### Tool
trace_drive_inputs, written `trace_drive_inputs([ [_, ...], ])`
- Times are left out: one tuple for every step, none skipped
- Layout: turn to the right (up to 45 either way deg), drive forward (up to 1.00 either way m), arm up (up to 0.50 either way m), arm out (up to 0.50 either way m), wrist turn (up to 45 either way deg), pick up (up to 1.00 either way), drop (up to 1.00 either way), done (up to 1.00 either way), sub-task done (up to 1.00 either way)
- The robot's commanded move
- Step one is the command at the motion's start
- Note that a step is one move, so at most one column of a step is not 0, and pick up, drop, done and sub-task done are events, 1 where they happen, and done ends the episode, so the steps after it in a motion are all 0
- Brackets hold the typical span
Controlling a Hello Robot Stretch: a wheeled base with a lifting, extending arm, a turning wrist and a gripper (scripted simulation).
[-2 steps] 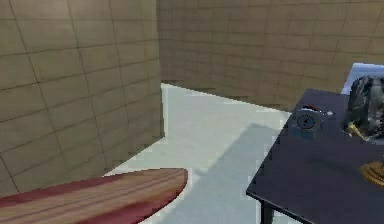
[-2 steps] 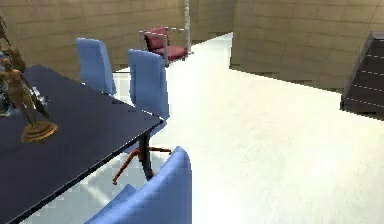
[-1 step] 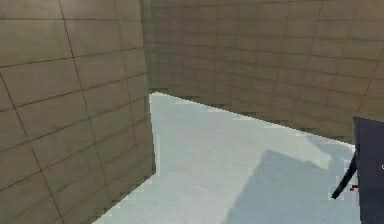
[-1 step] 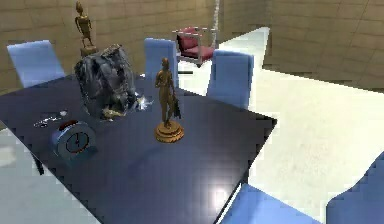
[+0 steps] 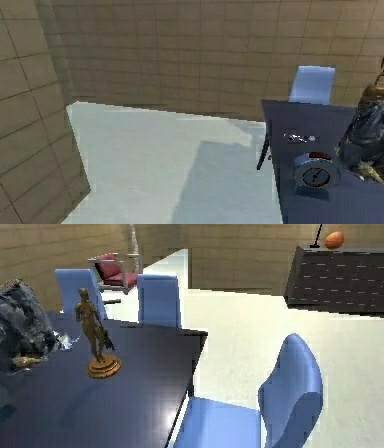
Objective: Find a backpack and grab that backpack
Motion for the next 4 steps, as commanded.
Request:
trace_drive_inputs([
  [0.0, 0.05, 0.00, 0.00, 0.0, 0.00, 0.00, 0.00, 0.00],
  [6.0, 0.00, 0.00, 0.00, 0.0, 0.00, 0.00, 0.00, 0.00],
  [0.0, 0.45, 0.00, 0.00, 0.0, 0.00, 0.00, 0.00, 0.00],
  [-24.0, 0.00, 0.00, 0.00, 0.0, 0.00, 0.00, 0.00, 0.00],
])
